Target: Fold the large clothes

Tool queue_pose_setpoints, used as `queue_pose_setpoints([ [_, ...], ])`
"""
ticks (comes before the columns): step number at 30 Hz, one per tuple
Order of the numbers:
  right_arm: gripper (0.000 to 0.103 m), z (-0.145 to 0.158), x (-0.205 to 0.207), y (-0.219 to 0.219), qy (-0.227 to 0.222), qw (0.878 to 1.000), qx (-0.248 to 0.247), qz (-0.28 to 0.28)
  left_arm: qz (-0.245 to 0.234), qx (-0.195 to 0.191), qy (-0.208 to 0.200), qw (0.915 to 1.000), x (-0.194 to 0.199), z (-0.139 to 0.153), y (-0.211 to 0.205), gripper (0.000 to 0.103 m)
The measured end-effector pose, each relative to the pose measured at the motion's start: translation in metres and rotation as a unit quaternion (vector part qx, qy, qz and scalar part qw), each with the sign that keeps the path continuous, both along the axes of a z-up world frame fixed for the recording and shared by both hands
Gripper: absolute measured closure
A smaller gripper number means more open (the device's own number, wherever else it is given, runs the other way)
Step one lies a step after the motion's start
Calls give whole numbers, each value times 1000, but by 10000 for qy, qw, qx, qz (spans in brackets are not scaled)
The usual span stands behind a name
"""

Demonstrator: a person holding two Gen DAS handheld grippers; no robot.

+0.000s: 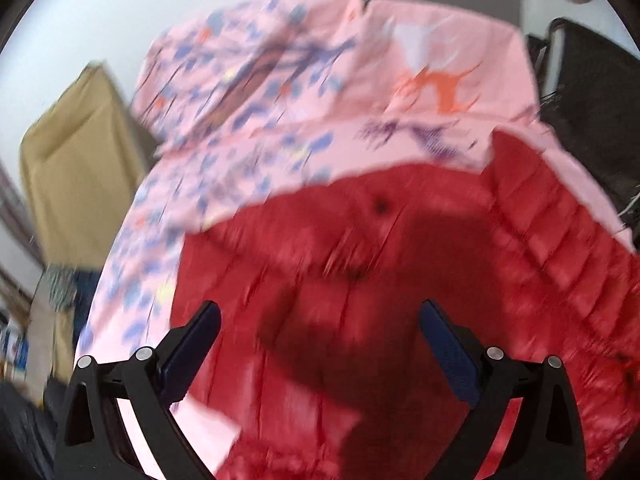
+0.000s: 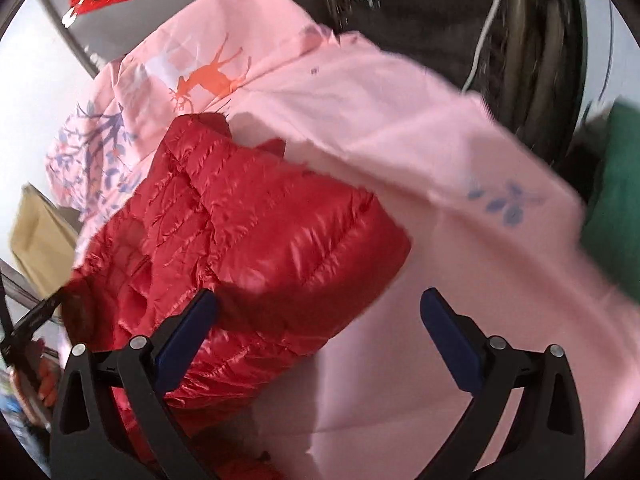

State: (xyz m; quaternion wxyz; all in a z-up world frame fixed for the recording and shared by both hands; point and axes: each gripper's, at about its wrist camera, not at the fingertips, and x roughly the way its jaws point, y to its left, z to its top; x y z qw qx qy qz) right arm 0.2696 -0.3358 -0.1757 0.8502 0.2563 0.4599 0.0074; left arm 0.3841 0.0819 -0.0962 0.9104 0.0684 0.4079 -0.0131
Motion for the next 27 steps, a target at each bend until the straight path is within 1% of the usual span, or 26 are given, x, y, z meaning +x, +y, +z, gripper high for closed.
queue_pose_setpoints([
  [2,4,-1,5,4,-23,9997,204,117,-103,-16,-47,9999,21,5,-4,3],
  [4,4,-1,12,13,4,9994,276,226,-215,-92,91,9997,52,1,-6,3],
  [6,4,-1,18,23,9,9995,135,272,-159,-52,192,9997,80,-7,-4,3],
  [7,4,-2,21,27,6,9995,35,317,-219,-86,290,9993,90,-11,-3,3],
  [9,4,-4,25,33,20,9991,-107,399,-161,-168,493,9985,114,-22,4,3],
  [14,4,-12,31,35,42,9988,-151,460,-158,-303,961,9948,155,-50,23,3],
  [15,4,-13,33,35,33,9987,-164,481,-159,-338,1016,9941,157,-55,26,3],
  [18,4,-18,36,37,32,9984,-237,511,-361,-631,1434,9870,171,-74,32,3],
  [19,4,-19,36,37,27,9984,-249,509,-379,-646,1415,9871,171,-77,33,6],
  [20,4,-20,36,37,12,9983,-266,516,-419,-661,1342,9879,168,-79,32,10],
  [21,4,-21,35,38,-8,9983,-274,519,-499,-700,1287,9879,165,-80,32,23],
  [22,4,-22,35,39,-40,9981,-310,525,-571,-740,1257,9877,160,-81,30,32],
  [23,4,-22,35,41,-68,9978,-381,542,-589,-746,1197,9882,155,-81,30,37],
  [24,4,-22,36,43,-87,9973,-461,561,-646,-776,1142,9883,150,-80,29,50],
  [25,6,-22,36,47,-119,9963,-623,585,-748,-818,1079,9880,142,-79,27,61],
  [26,11,-22,37,51,-151,9951,-787,585,-800,-811,1016,9883,135,-78,26,65],
  [27,27,-20,39,59,-196,9904,-1231,602,-811,-761,922,9895,127,-76,25,75],
])
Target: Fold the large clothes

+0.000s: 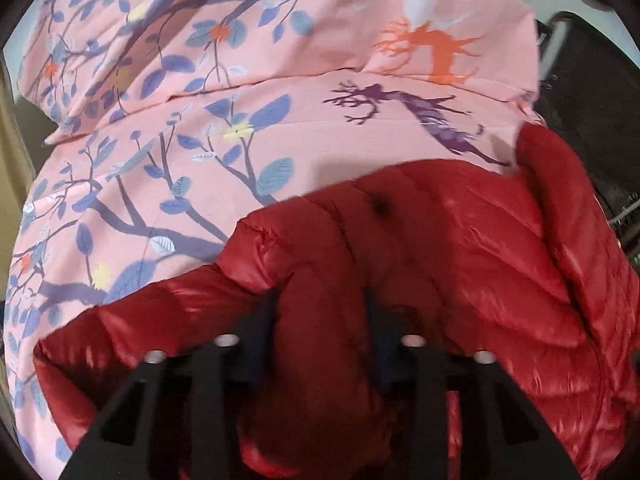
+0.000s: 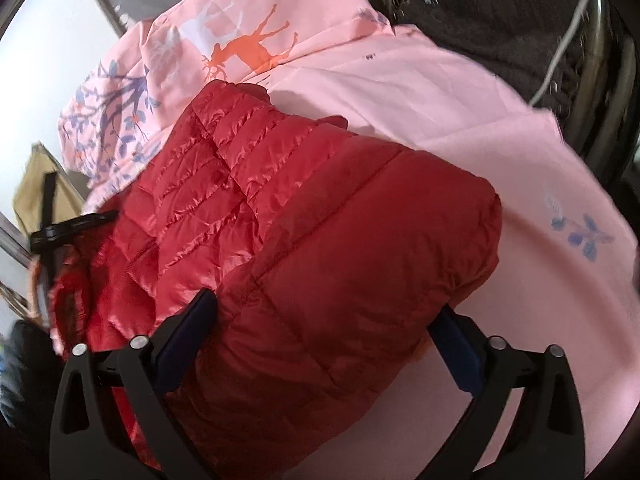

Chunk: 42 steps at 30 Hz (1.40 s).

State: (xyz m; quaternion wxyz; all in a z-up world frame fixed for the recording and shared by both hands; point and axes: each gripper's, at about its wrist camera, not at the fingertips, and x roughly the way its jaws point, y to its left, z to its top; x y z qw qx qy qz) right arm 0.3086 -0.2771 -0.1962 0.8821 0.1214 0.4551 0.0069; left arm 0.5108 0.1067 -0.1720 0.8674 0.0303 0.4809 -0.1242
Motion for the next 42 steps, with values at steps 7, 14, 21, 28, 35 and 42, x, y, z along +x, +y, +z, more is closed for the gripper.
queue_pose_setpoints([
  [7,80,14,48,22,-214,9962,-779,325,482,-274,-415,9976,-26,23,23,93],
  [14,86,70,168,49,-812,9932,-704,436,1853,-753,-928,9754,-38,71,102,93],
  [21,68,30,241,77,-253,9955,-823,398,2481,-302,-535,9668,-37,35,136,84],
  [28,35,22,199,68,-781,9857,-1488,116,2530,156,-481,9661,-49,1,130,43],
  [35,13,84,145,115,-2040,9480,-2415,364,2395,-89,-1123,9643,-80,57,100,26],
  [42,9,96,151,207,-1922,9417,-2194,1679,1396,-699,-839,9842,-78,42,18,13],
])
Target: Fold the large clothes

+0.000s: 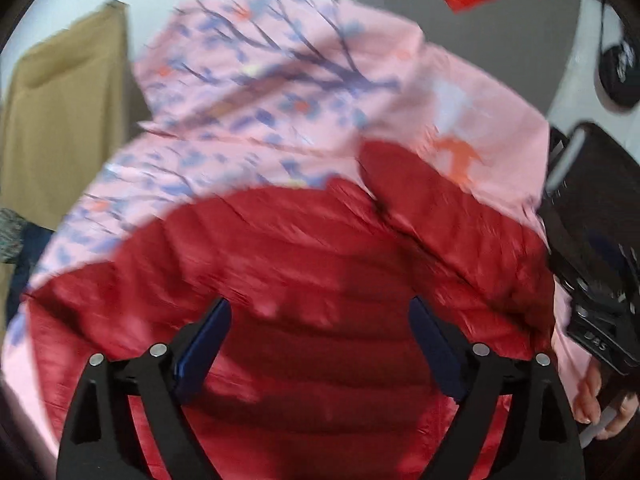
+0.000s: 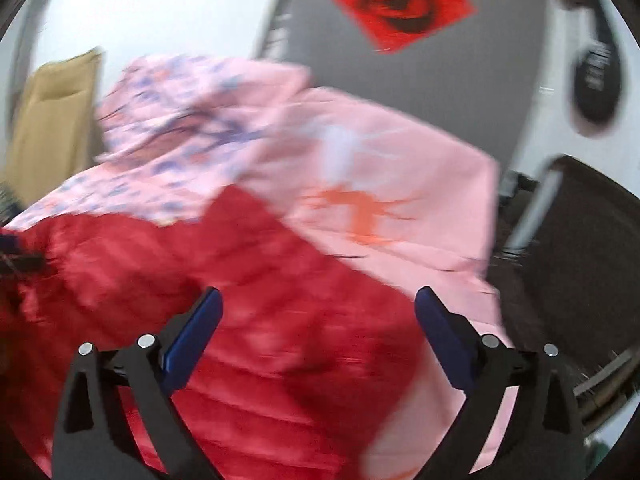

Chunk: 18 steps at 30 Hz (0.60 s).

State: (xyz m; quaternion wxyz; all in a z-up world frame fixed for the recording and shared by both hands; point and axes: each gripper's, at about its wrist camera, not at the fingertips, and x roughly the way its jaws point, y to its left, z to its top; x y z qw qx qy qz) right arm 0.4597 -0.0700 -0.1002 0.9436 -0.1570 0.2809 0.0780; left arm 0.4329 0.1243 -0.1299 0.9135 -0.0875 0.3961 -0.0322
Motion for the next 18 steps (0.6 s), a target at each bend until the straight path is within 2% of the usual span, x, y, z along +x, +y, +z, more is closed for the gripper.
queue_pose_setpoints([
  [4,9,-24,26,41,373,9988,-270,158,98,171,369,9991,8,-52,-10,13],
  [7,10,-42,43,69,431,9971,-613,129,169,381,610,9973,14,-83,-3,10],
  [11,12,-67,73,88,658,9939,-877,-110,163,186,683,9974,11,-88,4,5],
  [14,25,-90,90,93,891,9890,-1097,-449,106,183,707,9973,9,-91,4,3],
  [15,37,-96,93,92,960,9871,-1149,-567,79,210,707,9972,8,-91,4,3],
  [16,56,-105,98,88,1039,9836,-1241,-801,52,220,708,9972,10,-91,4,3],
  [18,77,-106,98,75,1030,9841,-1044,-1001,2,186,702,9974,9,-91,6,3],
])
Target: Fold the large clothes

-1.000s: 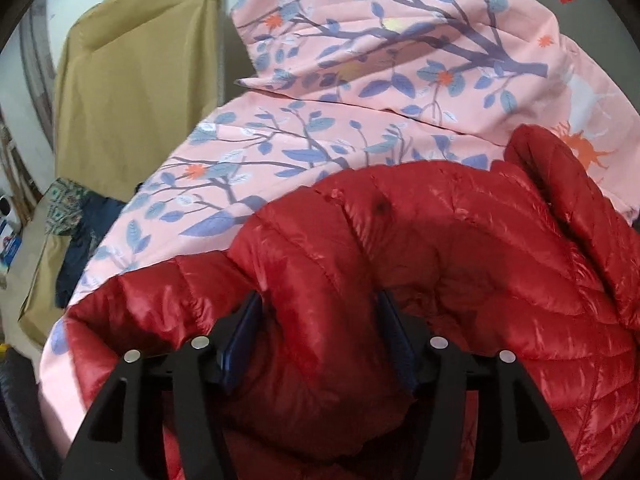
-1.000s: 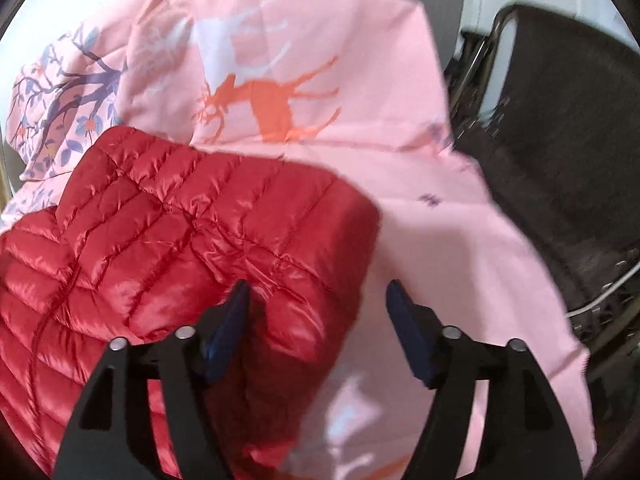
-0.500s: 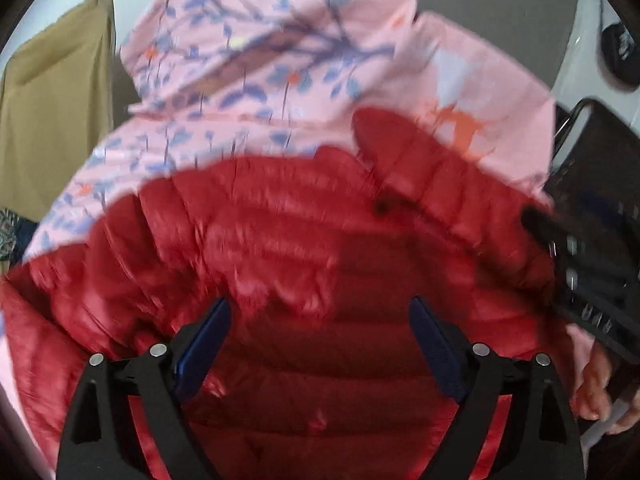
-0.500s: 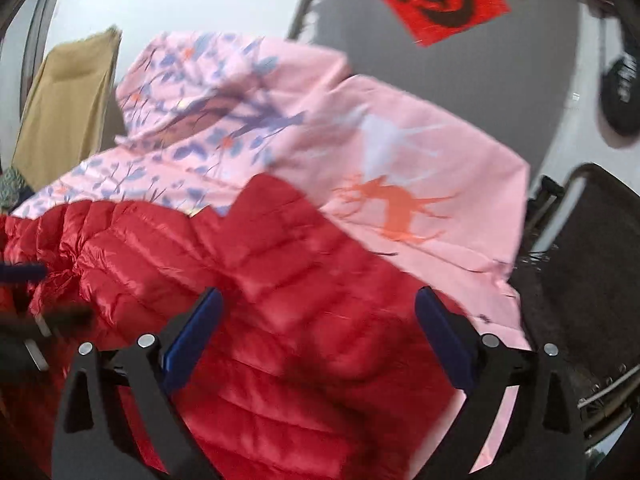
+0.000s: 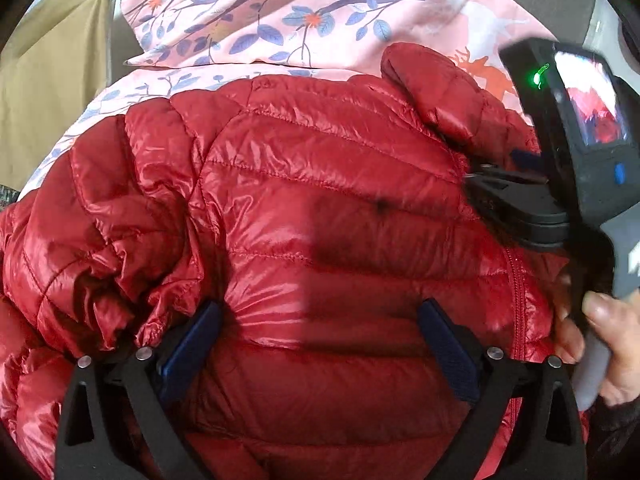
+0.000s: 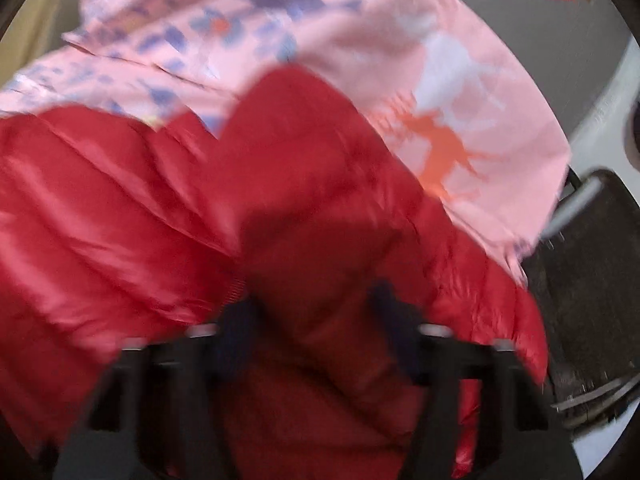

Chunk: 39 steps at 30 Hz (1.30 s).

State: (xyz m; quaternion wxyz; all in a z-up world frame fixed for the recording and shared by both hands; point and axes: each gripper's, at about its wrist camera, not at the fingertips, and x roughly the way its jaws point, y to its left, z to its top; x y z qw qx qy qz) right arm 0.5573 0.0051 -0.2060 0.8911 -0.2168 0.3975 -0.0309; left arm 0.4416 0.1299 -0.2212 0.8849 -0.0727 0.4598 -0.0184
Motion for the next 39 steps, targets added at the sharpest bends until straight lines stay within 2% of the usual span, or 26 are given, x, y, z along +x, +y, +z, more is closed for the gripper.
queue_pose_setpoints([
  [1,86,8,-2,-12,-71,9996,269,-92,-17,-49,-8,10000,-1,0,2,3],
  [2,88,18,-6,-27,-133,9983,541,-193,-22,-83,-15,10000,-1,0,3,3],
  [5,88,49,-19,-80,-335,9887,1365,-513,-18,-94,-25,10000,0,0,4,3],
  [6,88,62,-27,-112,-439,9813,1713,-754,-19,-77,-27,10000,0,-1,3,3],
  [8,88,78,-42,-185,-566,9591,2462,-1277,-18,-41,-30,10000,0,-1,3,3],
  [11,88,82,-67,-279,-707,9230,3041,-2250,-14,-17,-34,10000,-1,-2,2,3],
  [12,88,77,-83,-325,-790,9022,3209,-2772,-12,-5,-37,10000,-1,-2,2,3],
  [14,87,67,-103,-381,-743,8816,3161,-3425,-5,9,-42,10000,0,-3,1,3],
  [16,84,59,-126,-414,-789,8703,2977,-3843,0,15,-53,10000,-1,-3,1,3],
  [17,69,55,-141,-428,-839,8712,2909,-3865,-1,17,-59,10000,-1,-3,1,3],
  [18,45,54,-153,-431,-938,8757,2785,-3831,0,26,-65,10000,-2,-3,1,3],
  [19,26,55,-163,-429,-1069,8817,2567,-3810,6,41,-67,10000,-2,-3,0,3],
  [21,8,57,-175,-422,-1294,8933,1975,-3824,15,67,-74,9999,-2,-3,0,3],
  [23,9,66,-175,-420,-1336,9026,1779,-3685,24,77,-78,9999,-2,-3,0,3],
  [25,9,74,-184,-434,-1452,8866,2305,-3737,30,69,-84,9999,-2,-3,0,3],
  [29,9,73,-192,-450,-1125,8768,2672,-3836,39,62,-91,9999,-2,-3,0,3],
  [30,8,70,-193,-450,-978,8795,2691,-3801,41,59,-92,9999,-2,-3,1,3],
  [31,8,66,-190,-446,-610,8919,2613,-3639,43,64,-90,9999,-2,-4,1,3],
  [32,9,63,-191,-441,-446,8984,2563,-3537,43,69,-89,9999,-2,-4,1,3],
  [35,9,62,-210,-416,-432,9311,1559,-3268,37,82,-89,9999,-2,-4,1,3],
  [39,9,85,-220,-376,-774,9589,672,-2644,50,150,-81,9998,-3,-4,1,3],
])
